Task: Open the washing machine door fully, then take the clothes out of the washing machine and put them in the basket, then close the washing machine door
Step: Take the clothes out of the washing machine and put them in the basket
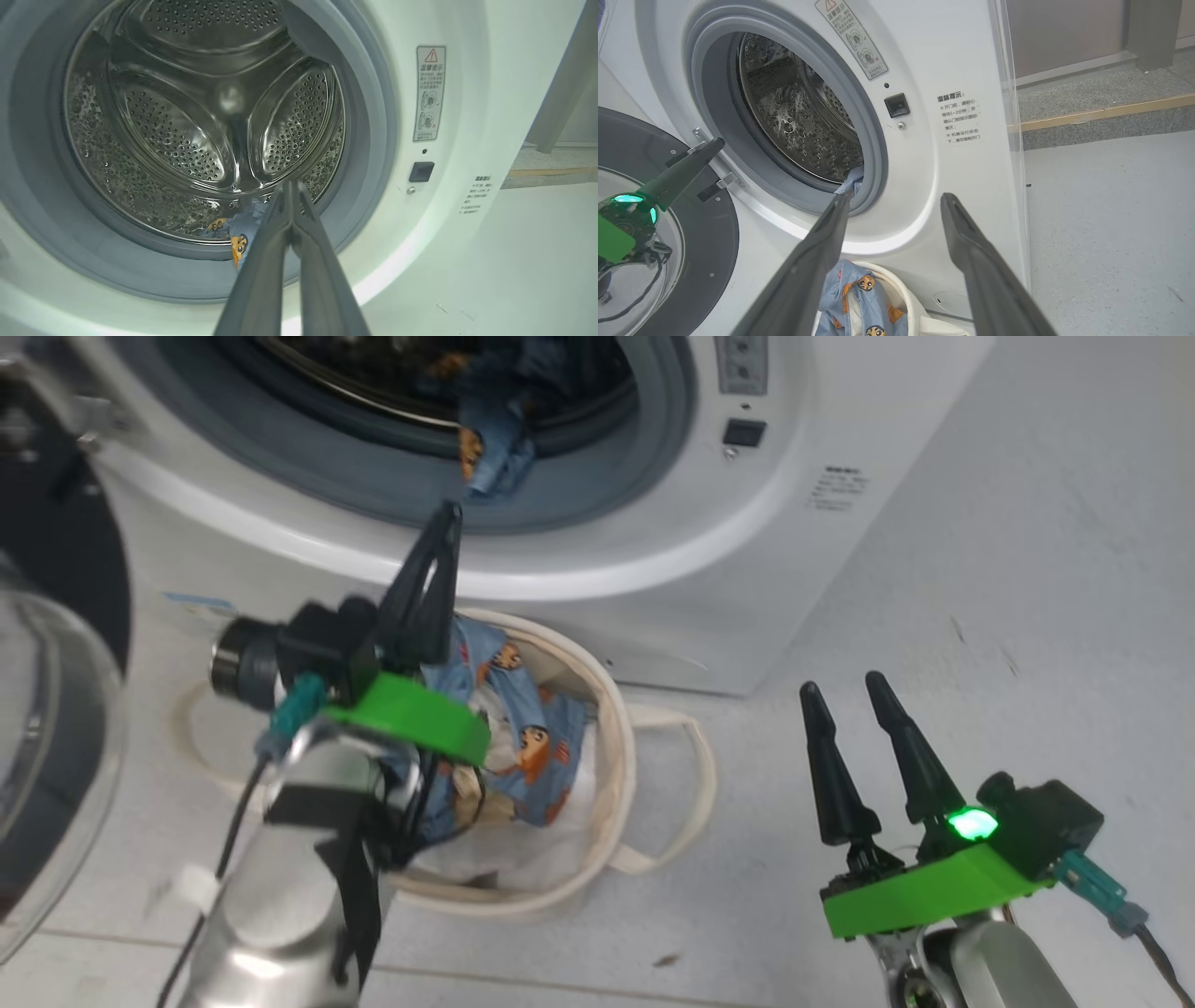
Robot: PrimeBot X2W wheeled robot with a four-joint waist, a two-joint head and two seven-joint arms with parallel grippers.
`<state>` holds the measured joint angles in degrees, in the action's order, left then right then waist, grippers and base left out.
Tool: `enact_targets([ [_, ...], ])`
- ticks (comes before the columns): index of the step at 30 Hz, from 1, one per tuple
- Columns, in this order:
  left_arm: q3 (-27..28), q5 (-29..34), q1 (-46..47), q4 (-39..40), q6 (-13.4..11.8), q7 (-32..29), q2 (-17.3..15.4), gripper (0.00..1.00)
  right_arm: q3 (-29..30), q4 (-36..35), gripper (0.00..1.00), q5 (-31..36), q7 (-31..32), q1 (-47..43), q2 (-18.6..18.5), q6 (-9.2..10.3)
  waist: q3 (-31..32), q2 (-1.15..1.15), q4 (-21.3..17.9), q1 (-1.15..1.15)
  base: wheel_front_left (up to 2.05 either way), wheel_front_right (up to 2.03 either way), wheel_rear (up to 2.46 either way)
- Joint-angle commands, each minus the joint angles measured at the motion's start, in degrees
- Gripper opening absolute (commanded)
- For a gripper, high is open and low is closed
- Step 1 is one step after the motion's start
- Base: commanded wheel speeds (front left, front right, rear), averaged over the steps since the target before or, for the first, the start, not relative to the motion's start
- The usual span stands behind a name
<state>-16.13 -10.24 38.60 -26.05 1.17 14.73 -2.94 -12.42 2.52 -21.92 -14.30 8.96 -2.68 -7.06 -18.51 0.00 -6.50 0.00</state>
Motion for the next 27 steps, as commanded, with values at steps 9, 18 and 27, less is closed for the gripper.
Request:
enact_targets([
  [9,3.5,-2.3,-11.9,7.8,-2.0,0.3,-0.6,0.00,0.7,-1.3,1.00,1.3,-0.7,-4.7,-0.2,-0.43,8.5,0.00,6.3,0.00,0.00,0.00,0.00],
  [18,3.4,-3.4,-19.7,6.8,-2.2,0.3,-0.3,0.92,1.5,-1.3,1.00,1.3,-0.7,-7.0,-0.2,-0.43,10.6,0.00,7.6,0.00,0.00,0.00,0.00],
  [27,2.2,-5.1,-22.5,2.9,-2.2,0.3,0.0,1.00,1.5,-1.2,1.00,1.0,-0.7,-8.0,-0.2,-0.43,12.2,0.00,7.4,0.00,0.00,0.00,0.00],
])
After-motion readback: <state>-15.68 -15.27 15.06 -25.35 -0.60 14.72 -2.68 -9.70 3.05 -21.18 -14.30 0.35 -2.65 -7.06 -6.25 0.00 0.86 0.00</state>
